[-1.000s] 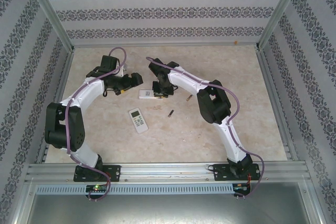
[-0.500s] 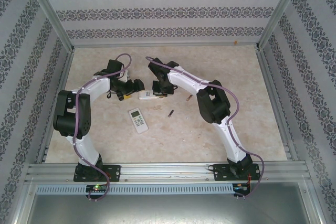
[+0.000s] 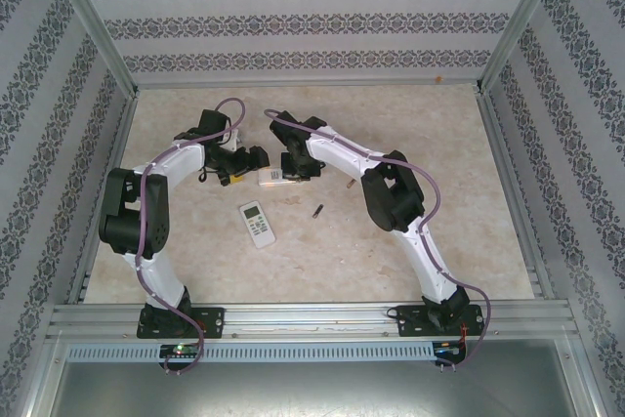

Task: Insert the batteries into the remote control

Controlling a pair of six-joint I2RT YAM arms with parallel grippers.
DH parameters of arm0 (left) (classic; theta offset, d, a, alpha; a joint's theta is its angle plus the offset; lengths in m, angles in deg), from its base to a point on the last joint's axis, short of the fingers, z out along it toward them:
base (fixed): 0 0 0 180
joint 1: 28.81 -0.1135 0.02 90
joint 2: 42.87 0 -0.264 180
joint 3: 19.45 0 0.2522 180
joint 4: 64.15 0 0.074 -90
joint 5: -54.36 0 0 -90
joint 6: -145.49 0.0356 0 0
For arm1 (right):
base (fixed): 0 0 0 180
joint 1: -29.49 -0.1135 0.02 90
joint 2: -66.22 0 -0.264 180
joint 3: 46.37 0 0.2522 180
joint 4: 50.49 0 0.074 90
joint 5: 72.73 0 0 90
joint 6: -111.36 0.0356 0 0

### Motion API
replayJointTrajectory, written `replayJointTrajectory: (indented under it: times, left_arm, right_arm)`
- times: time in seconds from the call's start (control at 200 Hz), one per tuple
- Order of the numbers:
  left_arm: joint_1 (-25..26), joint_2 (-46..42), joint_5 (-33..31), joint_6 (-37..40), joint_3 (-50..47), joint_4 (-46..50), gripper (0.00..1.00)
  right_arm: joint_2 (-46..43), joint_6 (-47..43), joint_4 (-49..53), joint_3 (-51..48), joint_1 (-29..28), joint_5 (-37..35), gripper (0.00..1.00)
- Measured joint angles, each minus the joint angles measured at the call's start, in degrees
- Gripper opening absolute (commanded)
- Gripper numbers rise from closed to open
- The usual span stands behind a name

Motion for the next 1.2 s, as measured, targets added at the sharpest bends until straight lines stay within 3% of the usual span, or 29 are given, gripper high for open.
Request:
replayJointTrajectory:
  times: [0.17,0.505,0.884,0.994,1.199]
  left_arm:
    - [0.00,0.00,0.00,0.13,0.00,0.02,0.90]
    - [0.00,0.00,0.00,0.17,0.00,0.04,0.90]
    - [0.00,-0.02,-0.02,0.24,0.00,0.44,0.91]
    - [0.00,-0.37,-0.07,0.24,0.00,0.44,0.91]
    - [0.00,-4.70,-0.50,0.22,0.00,0.46,0.92]
  right_arm:
    - [-0.66,0.07,0.11,0.26,0.24,-0.02,0.21]
    - [-2.67,0.02,-0.55,2.23,1.68,-0.83,0.13]
    - [2.23,-2.16,0.20,5.68,1.86,-1.33,0.13]
    - [0.96,-3.65,0.63,7.04,2.34,-1.73,0.23]
    - [-8.92,-11.58,1.20,3.82,6.75,-5.86,0.53]
